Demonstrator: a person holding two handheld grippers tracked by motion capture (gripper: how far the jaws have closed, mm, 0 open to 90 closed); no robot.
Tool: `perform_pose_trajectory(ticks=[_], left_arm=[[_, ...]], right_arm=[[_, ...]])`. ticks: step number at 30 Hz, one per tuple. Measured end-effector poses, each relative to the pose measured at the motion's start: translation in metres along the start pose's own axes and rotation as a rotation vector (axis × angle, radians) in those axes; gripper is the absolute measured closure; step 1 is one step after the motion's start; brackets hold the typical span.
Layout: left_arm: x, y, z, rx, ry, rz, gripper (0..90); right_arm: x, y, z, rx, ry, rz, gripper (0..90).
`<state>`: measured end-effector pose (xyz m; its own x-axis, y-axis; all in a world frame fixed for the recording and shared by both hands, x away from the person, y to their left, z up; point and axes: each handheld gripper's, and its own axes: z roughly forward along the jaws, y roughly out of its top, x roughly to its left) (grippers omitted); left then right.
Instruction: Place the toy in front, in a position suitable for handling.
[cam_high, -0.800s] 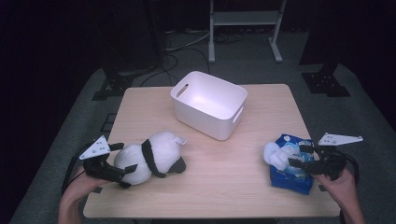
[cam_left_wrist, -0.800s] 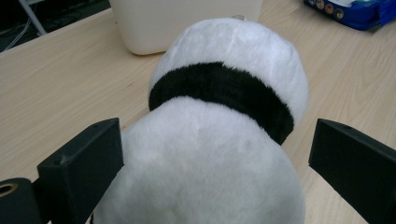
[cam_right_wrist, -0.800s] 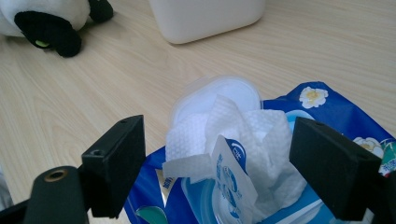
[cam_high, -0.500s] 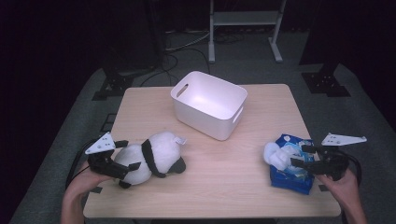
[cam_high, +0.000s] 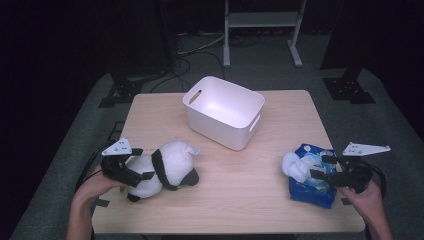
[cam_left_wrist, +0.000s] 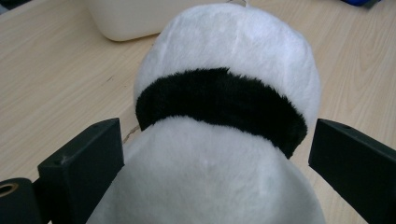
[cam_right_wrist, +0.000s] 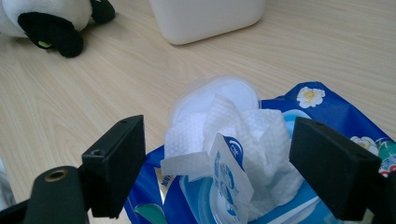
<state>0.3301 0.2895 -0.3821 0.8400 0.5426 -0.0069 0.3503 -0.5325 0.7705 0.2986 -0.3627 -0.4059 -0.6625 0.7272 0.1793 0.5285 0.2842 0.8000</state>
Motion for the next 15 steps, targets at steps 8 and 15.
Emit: perform_pose_trajectory(ticks=[8,15], left_arm=[[0.003,0.004,0.009,0.046,-0.027,0.005,2.1],[0.003,0.009,0.017,0.087,-0.04,0.014,2.1]], right_arm=[[0.001,0.0,0.0,-0.005,0.006,-0.005,17.2],[0.003,0.001,0.0,-0.001,0.01,-0.012,17.3]])
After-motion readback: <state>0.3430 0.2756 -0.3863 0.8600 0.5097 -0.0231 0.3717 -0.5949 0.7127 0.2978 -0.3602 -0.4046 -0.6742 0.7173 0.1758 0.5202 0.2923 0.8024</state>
